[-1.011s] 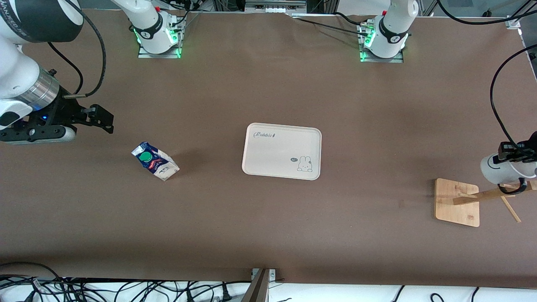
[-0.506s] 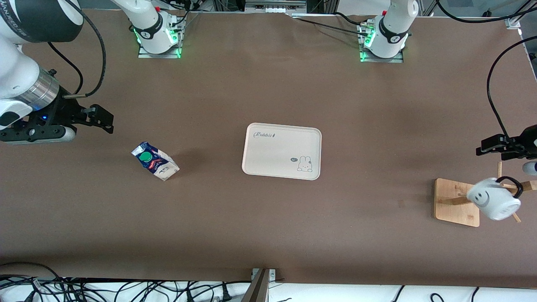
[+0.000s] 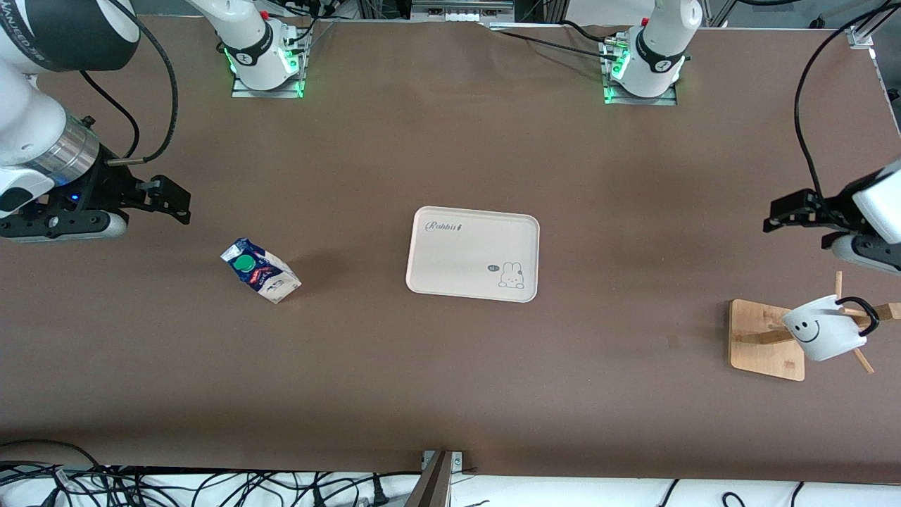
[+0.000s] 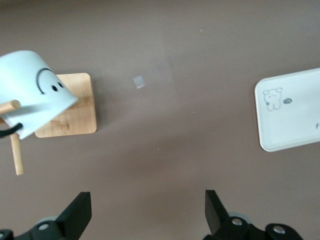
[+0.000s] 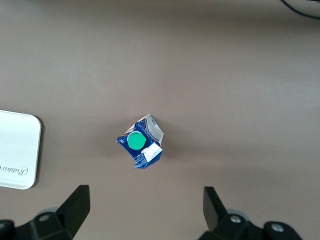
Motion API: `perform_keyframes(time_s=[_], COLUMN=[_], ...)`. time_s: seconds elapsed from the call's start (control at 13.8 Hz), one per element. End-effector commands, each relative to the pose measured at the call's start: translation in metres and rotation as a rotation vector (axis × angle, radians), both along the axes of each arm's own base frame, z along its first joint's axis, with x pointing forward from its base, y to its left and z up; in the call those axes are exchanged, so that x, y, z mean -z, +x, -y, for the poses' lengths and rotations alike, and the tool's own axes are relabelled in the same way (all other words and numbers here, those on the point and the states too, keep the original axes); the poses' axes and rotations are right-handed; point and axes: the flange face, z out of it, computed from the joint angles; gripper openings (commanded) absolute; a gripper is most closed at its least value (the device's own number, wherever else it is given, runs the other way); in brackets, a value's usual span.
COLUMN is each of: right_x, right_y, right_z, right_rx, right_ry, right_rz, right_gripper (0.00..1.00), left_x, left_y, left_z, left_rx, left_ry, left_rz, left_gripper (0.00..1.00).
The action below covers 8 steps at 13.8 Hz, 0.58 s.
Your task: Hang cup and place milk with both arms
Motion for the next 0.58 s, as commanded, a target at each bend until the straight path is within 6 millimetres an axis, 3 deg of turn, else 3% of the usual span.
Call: perform_keyframes(time_s=[0.0,0.07,0.22,0.36,0.51], right_x=[-0.005,-0.005,-0.005,-0.005,-0.004], right_y=[-0.002,-0.002,-0.002,-0.002,-0.002], right_z=[0.000,0.000,0.000,0.000,0.000], right_rx=[0.011,0.013,0.011,0.011,0.011], right_ry=[-0.011,-0.011,-0.012,-0.012,-0.011], right_rz=[0.012,0.012,0.012,0.012,0.009], right_gripper=[1.00,1.00,1.00,1.00,1.00], left_x=[-0.013,-0.012,-0.029,-0.030,-0.016], left_y=[-0.009,-0.009,-0.020,-0.049,-0.077], left_z=[0.008,0.015,0.021,0.040,0.037], left_rx=[0.006,0.002,-0.012,0.009,-0.007], left_ry=[0.018,0.016,0.048,0.104,0.110], left_rz=[-0.009,-0.015,0.024,0.072,0.131], left_gripper=[1.00,1.00,1.00,1.00,1.00])
